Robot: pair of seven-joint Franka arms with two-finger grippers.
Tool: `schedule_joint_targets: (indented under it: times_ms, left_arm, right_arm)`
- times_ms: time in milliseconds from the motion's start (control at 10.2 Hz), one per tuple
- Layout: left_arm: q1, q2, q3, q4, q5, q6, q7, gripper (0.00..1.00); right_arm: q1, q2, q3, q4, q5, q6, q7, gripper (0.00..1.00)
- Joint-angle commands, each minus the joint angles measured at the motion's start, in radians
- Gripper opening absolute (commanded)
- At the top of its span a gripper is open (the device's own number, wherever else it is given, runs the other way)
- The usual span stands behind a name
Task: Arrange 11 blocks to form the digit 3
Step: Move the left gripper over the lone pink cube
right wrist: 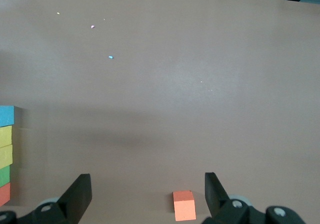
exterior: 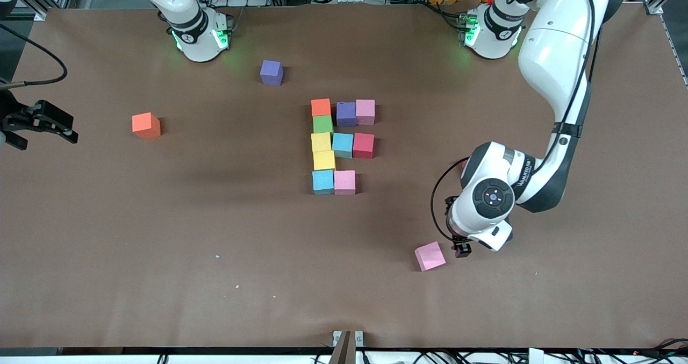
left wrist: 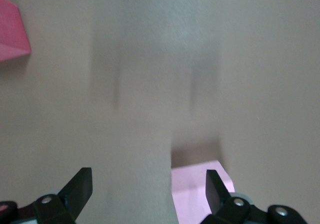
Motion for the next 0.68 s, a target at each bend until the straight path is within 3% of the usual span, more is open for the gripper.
schedule_joint_targets:
  times_ms: [0, 293, 586]
  left_arm:
    - [0.020, -0.115, 0.003, -0.153, -0.018, -0.035, 0.012, 1.00]
    - [0.046, -0.285, 0.000, -0.397, -0.018, -0.010, 0.012, 1.00]
    - [0.098, -0.452, 0.001, -0.725, -0.016, 0.204, 0.012, 1.00]
  right_arm:
    - [-0.005, 0.000, 0.003, 0.018, -0.003, -0.016, 0.011, 1.00]
    - [-0.008, 0.005, 0.003, 0.018, 0.000, -0.013, 0.011, 1.00]
    - [-0.011, 0.006, 0.003, 0.018, -0.006, -0.014, 0.010, 1.00]
